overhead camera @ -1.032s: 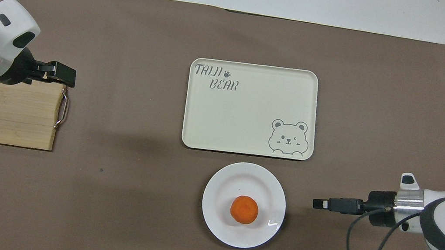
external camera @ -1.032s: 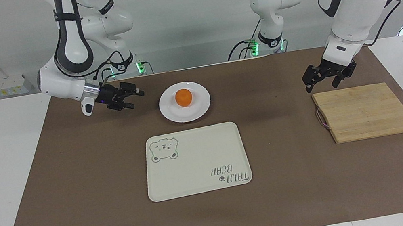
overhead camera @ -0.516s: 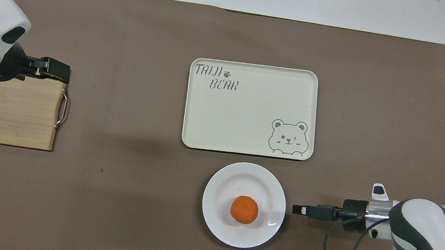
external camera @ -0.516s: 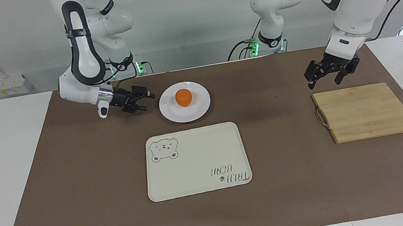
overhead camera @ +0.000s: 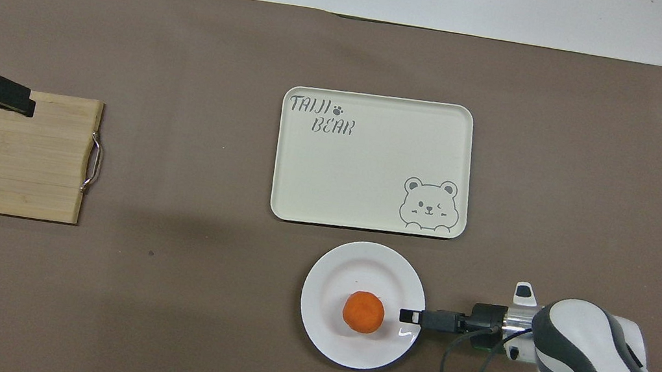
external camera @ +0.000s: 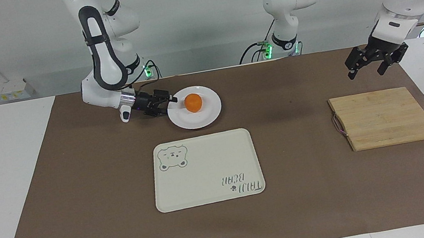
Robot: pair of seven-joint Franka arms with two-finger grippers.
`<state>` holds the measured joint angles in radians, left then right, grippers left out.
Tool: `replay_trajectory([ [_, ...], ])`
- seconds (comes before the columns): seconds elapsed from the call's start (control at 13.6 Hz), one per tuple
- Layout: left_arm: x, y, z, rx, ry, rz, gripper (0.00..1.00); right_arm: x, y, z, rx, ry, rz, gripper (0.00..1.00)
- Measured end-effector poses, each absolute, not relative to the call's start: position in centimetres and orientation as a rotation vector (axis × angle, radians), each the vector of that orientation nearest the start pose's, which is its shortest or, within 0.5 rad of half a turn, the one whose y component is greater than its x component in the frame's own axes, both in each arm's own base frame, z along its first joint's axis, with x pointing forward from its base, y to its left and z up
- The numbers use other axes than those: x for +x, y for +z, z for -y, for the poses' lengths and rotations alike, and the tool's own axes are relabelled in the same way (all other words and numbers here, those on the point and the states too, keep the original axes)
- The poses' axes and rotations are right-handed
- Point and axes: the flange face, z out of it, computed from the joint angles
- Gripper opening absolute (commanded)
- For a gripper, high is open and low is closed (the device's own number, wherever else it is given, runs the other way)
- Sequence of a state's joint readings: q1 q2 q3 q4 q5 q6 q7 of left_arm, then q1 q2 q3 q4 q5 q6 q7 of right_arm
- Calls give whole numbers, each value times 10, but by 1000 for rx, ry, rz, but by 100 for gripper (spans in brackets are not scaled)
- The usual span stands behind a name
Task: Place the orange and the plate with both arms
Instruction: 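Grip the plate rim with the right gripper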
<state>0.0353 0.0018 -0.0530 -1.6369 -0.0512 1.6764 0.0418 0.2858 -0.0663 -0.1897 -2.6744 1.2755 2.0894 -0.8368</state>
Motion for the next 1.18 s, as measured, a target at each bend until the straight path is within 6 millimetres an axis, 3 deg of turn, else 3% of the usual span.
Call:
replay_trajectory([
  [0.29,554,630,26,-3185,-23,-130,100,361,236,-82,-2136,117,-98,100],
  [0.37,553,634,26,-3185,-29,-130,100,359,235,-82,-2132,116,-105,89],
  [0.52,550,639,26,-3184,-39,-129,100,357,234,-82,-2127,117,-115,28],
  [0.59,549,640,26,-3184,-40,-129,100,356,233,-82,-2127,121,-121,2],
  [1.18,549,639,26,-3184,-35,-130,100,357,233,-81,-2132,111,-121,0],
])
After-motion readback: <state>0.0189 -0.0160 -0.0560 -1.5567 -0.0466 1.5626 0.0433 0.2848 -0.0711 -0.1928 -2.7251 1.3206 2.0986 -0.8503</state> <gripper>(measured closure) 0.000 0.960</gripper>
